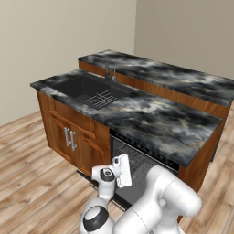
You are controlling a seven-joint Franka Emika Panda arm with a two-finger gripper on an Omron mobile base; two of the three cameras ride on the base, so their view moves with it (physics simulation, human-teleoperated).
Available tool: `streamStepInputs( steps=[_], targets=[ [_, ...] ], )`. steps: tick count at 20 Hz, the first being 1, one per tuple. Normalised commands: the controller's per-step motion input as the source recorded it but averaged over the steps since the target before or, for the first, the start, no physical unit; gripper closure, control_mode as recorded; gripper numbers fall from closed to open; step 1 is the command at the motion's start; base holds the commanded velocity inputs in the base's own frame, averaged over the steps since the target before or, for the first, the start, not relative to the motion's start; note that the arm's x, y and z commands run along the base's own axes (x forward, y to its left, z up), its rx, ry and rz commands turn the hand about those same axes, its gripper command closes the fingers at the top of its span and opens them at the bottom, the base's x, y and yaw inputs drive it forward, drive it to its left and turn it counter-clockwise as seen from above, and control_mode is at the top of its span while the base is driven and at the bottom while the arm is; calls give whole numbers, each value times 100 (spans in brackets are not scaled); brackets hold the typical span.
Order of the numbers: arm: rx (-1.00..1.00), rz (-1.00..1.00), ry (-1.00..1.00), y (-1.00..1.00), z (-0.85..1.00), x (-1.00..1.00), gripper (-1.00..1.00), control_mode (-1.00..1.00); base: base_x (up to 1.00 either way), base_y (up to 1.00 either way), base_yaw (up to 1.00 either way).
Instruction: Open the dishwasher door and pull out the top rack.
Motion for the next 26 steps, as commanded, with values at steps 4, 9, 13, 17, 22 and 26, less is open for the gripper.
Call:
streamStepInputs(
  steps=[4, 9, 13, 17, 22, 26],
  targets=[
    [-1, 0, 7, -20, -2, 25, -100, -100, 0, 0, 0],
    [0, 0, 8, -26, -6, 28, -100, -100, 0, 0, 0],
    [0, 0, 9, -20, -14, 28, -100, -100, 0, 0, 0],
    [0, 0, 10, -9, -20, 26, -100, -100, 0, 0, 0],
    [0, 0, 10, 0, -24, 26, -100, -100, 0, 0, 0],
    [-1, 0, 9, 0, -17, 29, -100, -100, 0, 0, 0]
  ],
)
